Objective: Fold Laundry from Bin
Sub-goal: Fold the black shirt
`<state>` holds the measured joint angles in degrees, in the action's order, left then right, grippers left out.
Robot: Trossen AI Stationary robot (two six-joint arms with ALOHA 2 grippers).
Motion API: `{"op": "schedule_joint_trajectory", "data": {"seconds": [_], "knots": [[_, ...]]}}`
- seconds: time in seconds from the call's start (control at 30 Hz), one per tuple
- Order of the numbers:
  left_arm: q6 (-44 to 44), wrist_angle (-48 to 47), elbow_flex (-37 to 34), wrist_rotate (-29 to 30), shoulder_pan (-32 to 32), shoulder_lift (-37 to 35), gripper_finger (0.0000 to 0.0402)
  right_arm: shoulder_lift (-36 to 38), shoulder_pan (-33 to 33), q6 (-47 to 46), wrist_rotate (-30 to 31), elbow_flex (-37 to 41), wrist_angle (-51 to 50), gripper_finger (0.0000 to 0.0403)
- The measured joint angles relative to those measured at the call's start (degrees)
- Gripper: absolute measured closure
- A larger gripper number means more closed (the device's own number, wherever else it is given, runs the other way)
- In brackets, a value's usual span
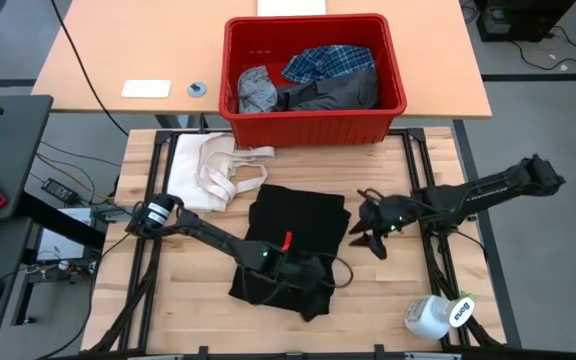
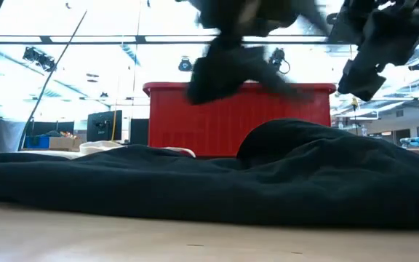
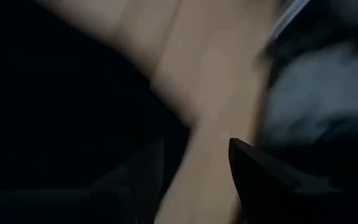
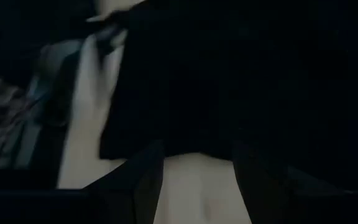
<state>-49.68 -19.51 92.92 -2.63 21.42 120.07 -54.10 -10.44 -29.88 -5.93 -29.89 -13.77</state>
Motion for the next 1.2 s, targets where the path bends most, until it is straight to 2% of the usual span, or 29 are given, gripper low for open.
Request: {"op": "schedule_joint_trajectory", "data": {"seconds": [0.1, 0.2, 0.27, 0.4, 0.5, 0.6, 0.7, 0.87, 0.97, 1.1, 1.2], "knots": [[5.6, -16.0, 2.5, 1.2, 0.7, 0.0, 0.0216, -3.3, -4.0, -1.6, 0.2, 0.0, 2.9, 0.0204], [12.1, -21.5, 1.7, 3.7, 1.1, 0.1, 0.0216, -6.7, -6.8, -5.2, 0.6, 0.0, 4.8, 0.0204], [17.1, -21.1, 0.6, 4.4, 1.1, 0.8, 0.0216, -7.9, -8.5, -8.6, 2.7, 0.0, 5.6, 0.0204], [24.2, -19.4, -0.6, 4.7, -0.2, 3.7, 0.0216, -7.7, -11.2, -14.9, 11.7, 0.0, 5.6, 0.0209], [27.8, -13.7, -0.5, 4.8, -1.8, 4.7, 0.0216, -6.2, -11.9, -19.9, 15.7, 0.0, 5.7, 0.0214], [31.5, -6.9, -0.5, 5.0, -3.3, 5.6, 0.0216, -4.8, -11.9, -20.9, 17.9, 0.0, 5.2, 0.0218], [29.6, -5.7, -0.4, 4.9, -5.1, 6.0, 0.0216, -3.5, -11.3, -21.0, 16.9, 0.0, 3.1, 0.0220], [28.0, -20.6, 1.2, 2.7, -6.6, 2.4, 0.0216, -1.5, -11.8, -21.0, 11.5, 0.0, -1.9, 0.0220], [30.5, -23.3, 1.4, 1.9, -5.4, -1.7, 0.0216, -2.0, -13.5, -19.5, 11.3, 0.0, -4.5, 0.0220], [31.4, -21.9, 1.7, 3.2, -2.8, -6.8, 0.0216, -3.5, -14.9, -16.2, 11.2, -0.1, -3.9, 0.0220], [30.7, -28.3, 1.6, 5.3, -0.1, -8.2, 0.0216, -5.7, -16.3, -13.5, 11.8, -2.5, -3.9, 0.0220]]}}
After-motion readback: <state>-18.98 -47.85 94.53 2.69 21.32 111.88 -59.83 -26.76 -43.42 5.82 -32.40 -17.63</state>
